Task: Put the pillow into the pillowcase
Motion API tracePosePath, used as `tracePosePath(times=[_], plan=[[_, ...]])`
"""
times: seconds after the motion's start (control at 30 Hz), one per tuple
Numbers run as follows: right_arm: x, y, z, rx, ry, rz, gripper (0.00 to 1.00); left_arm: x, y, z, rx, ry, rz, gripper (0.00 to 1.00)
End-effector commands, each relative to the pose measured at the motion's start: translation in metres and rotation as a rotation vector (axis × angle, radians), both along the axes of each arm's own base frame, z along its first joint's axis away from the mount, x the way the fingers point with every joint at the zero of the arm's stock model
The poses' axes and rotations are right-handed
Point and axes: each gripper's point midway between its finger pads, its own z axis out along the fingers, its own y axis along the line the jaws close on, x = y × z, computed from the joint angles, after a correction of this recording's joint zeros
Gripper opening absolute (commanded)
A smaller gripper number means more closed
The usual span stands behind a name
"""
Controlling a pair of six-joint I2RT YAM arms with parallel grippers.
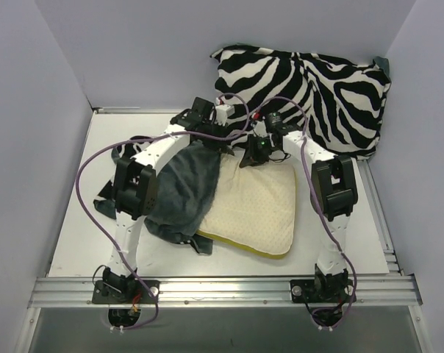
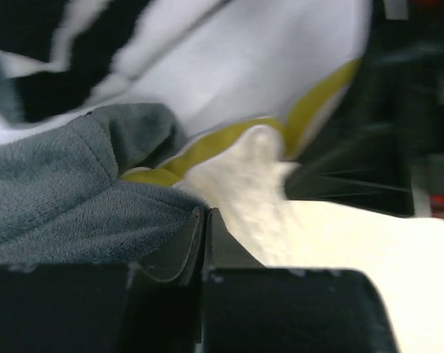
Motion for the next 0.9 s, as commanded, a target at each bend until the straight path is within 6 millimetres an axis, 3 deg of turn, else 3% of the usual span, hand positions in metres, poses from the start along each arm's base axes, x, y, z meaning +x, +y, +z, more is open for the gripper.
tracePosePath(times=[0.0, 0.03, 0.17, 0.33, 0.4, 0.43, 0.47, 0.53, 0.57, 0.67, 0.87], plan=[[-0.010, 0.028, 0.044, 0.203, -0.006, 0.023, 0.00, -0.070, -0.079, 0.103, -0.352, -0.024, -0.226, 0.05], [-0.009, 0.024, 0.045, 0.206, -0.006, 0.010, 0.00, -0.072, -0.070, 0.086, -0.338, 0.018, -0.191, 0.11], [-0.015, 0.012, 0.046, 0.214, -0.032, 0.010, 0.00, -0.049, -0.034, 0.073, -0.289, 0.007, -0.051, 0.20], [-0.030, 0.003, 0.040, 0.211, -0.021, 0.036, 0.00, -0.016, 0.011, 0.064, -0.137, -0.106, 0.069, 0.11], [-0.037, 0.003, 0.039, 0.218, -0.005, 0.052, 0.00, -0.011, 0.023, 0.064, -0.068, -0.134, 0.093, 0.15], [-0.040, 0.002, 0.036, 0.212, 0.002, 0.054, 0.00, 0.002, 0.041, 0.063, 0.024, -0.194, 0.152, 0.23], [-0.041, 0.000, 0.036, 0.204, 0.002, 0.050, 0.00, 0.003, 0.051, 0.061, 0.077, -0.204, 0.181, 0.39], [-0.042, 0.000, 0.036, 0.199, 0.001, 0.050, 0.00, 0.013, 0.069, 0.060, 0.179, -0.254, 0.228, 0.50], [-0.043, -0.001, 0.035, 0.195, 0.005, 0.048, 0.00, 0.017, 0.083, 0.055, 0.254, -0.268, 0.265, 0.60], [-0.044, 0.000, 0.034, 0.199, 0.012, 0.052, 0.00, 0.023, 0.097, 0.037, 0.376, -0.278, 0.256, 0.64], [-0.043, 0.001, 0.032, 0.197, 0.015, 0.051, 0.00, 0.039, 0.106, 0.013, 0.487, -0.279, 0.232, 0.64]])
